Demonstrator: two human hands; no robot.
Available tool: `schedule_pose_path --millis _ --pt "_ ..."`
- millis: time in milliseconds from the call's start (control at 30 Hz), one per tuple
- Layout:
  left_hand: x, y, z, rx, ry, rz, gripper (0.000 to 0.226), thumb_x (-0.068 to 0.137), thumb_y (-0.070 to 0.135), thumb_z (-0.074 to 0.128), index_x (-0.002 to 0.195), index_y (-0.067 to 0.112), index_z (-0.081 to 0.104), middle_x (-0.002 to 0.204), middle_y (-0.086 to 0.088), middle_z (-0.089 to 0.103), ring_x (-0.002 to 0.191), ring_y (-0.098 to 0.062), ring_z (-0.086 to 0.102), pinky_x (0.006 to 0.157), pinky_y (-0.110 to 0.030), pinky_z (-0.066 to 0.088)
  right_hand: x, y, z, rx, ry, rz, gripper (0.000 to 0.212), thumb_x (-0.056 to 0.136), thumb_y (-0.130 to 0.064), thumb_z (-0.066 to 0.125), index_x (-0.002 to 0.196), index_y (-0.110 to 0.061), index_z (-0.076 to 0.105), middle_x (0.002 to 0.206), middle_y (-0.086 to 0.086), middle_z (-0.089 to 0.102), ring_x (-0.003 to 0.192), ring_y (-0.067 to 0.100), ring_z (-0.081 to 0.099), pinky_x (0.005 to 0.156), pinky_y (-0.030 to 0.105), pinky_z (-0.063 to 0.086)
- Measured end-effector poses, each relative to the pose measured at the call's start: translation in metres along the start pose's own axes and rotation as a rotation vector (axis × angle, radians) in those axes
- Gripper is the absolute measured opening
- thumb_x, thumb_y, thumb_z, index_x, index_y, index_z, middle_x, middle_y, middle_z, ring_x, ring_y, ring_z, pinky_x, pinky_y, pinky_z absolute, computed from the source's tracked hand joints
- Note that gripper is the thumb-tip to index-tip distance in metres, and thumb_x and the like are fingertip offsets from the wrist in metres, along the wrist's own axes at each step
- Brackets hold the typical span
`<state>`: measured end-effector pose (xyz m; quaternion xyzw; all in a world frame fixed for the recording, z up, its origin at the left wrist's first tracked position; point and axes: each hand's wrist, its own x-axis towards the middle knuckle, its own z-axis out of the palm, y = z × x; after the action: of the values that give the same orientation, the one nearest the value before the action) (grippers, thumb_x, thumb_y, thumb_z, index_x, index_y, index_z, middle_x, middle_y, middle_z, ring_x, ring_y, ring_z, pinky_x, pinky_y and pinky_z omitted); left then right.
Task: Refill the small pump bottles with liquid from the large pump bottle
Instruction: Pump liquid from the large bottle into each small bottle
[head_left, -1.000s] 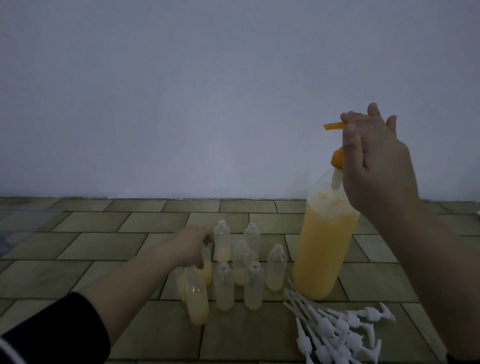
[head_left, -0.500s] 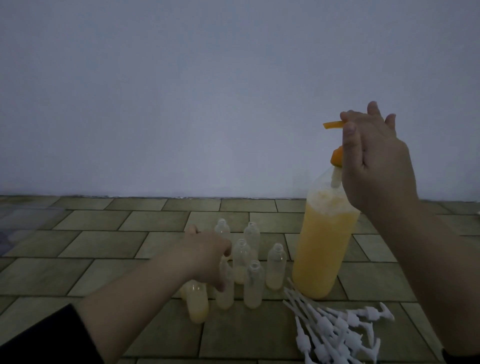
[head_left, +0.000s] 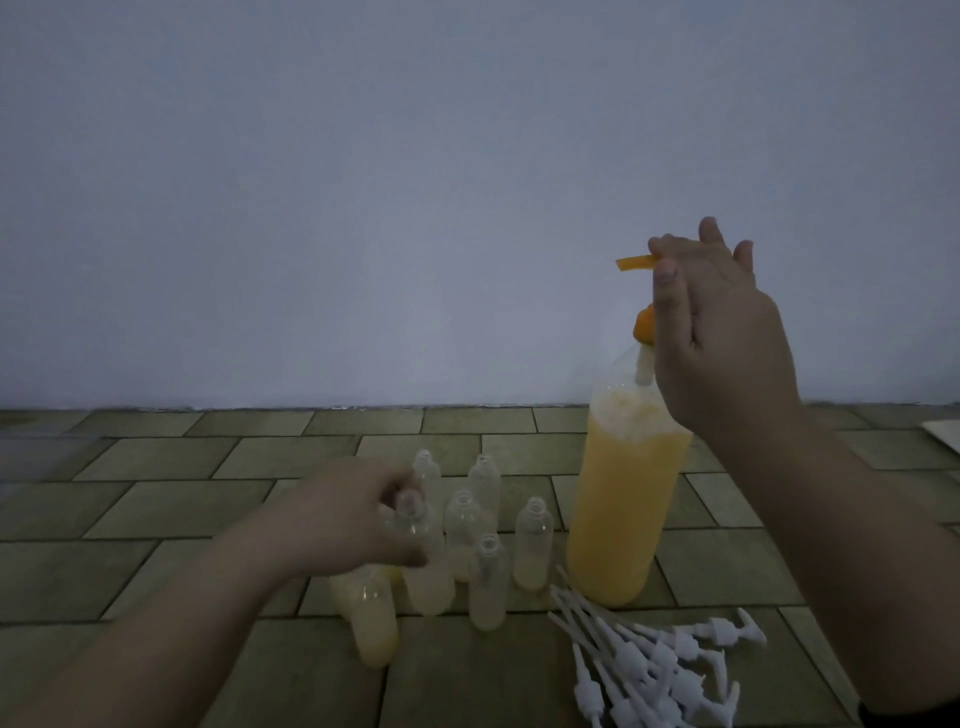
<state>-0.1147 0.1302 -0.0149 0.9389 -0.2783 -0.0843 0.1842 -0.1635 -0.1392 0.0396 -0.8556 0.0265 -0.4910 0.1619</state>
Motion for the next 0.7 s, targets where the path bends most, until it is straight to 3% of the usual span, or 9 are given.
schedule_pose_path --millis 100,167,267,333,400,467,533,600,700 --pt "-0.007 0.003 -0.025 -0.660 -0.021 0.155 0.039 0.063 0.031 0.082 0.094 0.014 0.066 0.096 0.005 0.072 0.090 -0.005 0.067 0.075 -0.020 0.052 0.000 0.000 0.001 -0.005 0.001 0.000 0.060 0.098 -0.042 0.015 0.132 -0.006 0.050 0.138 0.009 0.050 0.142 0.020 0.023 0.115 0.020 0.001" --pt "0.000 0.012 -0.030 -0.994 0.074 0.249 0.056 0.055 0.046 0.084 0.095 0.009 0.070 0.097 -0.004 0.073 0.095 -0.018 0.068 0.079 -0.026 0.055 0.000 0.000 0.001 -0.006 -0.005 -0.001 0.062 0.097 -0.043 0.014 0.131 -0.006 0.051 0.138 0.009 0.050 0.142 0.020 0.023 0.115 0.022 0.002" --pt "0.019 0.043 -0.027 -1.370 0.246 0.226 0.051 0.076 0.050 0.063 0.106 0.010 0.065 0.097 -0.005 0.072 0.094 -0.024 0.069 0.078 -0.038 0.058 0.000 0.000 0.001 -0.013 -0.008 -0.007 0.062 0.097 -0.042 0.014 0.131 -0.006 0.050 0.139 0.009 0.050 0.143 0.020 0.022 0.116 0.023 0.002" --pt "0.033 0.067 -0.027 -1.314 0.327 0.162 0.043 0.089 0.049 0.043 0.109 0.014 0.059 0.091 -0.004 0.073 0.086 -0.023 0.071 0.074 -0.038 0.057 0.000 0.000 0.000 -0.020 -0.008 -0.007 0.063 0.097 -0.043 0.013 0.132 -0.007 0.050 0.139 0.009 0.049 0.143 0.020 0.021 0.115 0.024 0.003" --pt "0.046 0.086 -0.026 -1.027 0.361 0.167 0.040 0.094 0.049 0.036 0.109 0.018 0.056 0.086 -0.004 0.069 0.075 -0.018 0.068 0.070 -0.034 0.055 0.000 0.000 0.000 -0.023 -0.015 -0.002 0.064 0.096 -0.044 0.012 0.133 -0.008 0.049 0.141 0.008 0.048 0.143 0.019 0.021 0.115 0.024 0.004" --pt "0.058 0.095 -0.022 -0.728 0.362 0.242 0.034 0.097 0.043 0.036 0.113 0.017 0.051 0.087 -0.001 0.062 0.076 -0.014 0.061 0.072 -0.029 0.049 0.000 -0.001 -0.001 -0.023 -0.018 -0.001 0.064 0.096 -0.045 0.012 0.133 -0.008 0.050 0.141 0.008 0.048 0.143 0.018 0.020 0.115 0.024 0.004" --pt "0.067 0.098 -0.019 -0.518 0.355 0.296 0.030 0.097 0.037 0.041 0.119 0.017 0.046 0.100 0.003 0.055 0.083 -0.011 0.055 0.069 -0.021 0.042 -0.001 -0.002 -0.001 -0.020 -0.016 0.006 0.061 0.097 -0.044 0.014 0.134 -0.010 0.049 0.143 0.007 0.046 0.142 0.013 0.017 0.114 0.021 0.002" --pt "0.072 0.101 -0.019 -0.420 0.367 0.308 0.029 0.096 0.037 0.046 0.119 0.020 0.046 0.109 0.007 0.051 0.085 -0.005 0.052 0.067 -0.016 0.039 -0.001 -0.003 -0.001 -0.021 -0.006 0.013 0.058 0.098 -0.042 0.016 0.135 -0.011 0.048 0.144 0.006 0.044 0.139 0.006 0.013 0.111 0.017 -0.001" --pt "0.077 0.105 -0.019 -0.373 0.434 0.305 0.030 0.093 0.037 0.052 0.118 0.023 0.048 0.110 0.009 0.051 0.081 -0.004 0.049 0.067 -0.015 0.037 -0.001 -0.003 0.001 -0.022 -0.001 0.012 0.061 0.097 -0.044 0.014 0.134 -0.011 0.048 0.143 0.005 0.045 0.143 0.014 0.017 0.111 0.017 -0.001"
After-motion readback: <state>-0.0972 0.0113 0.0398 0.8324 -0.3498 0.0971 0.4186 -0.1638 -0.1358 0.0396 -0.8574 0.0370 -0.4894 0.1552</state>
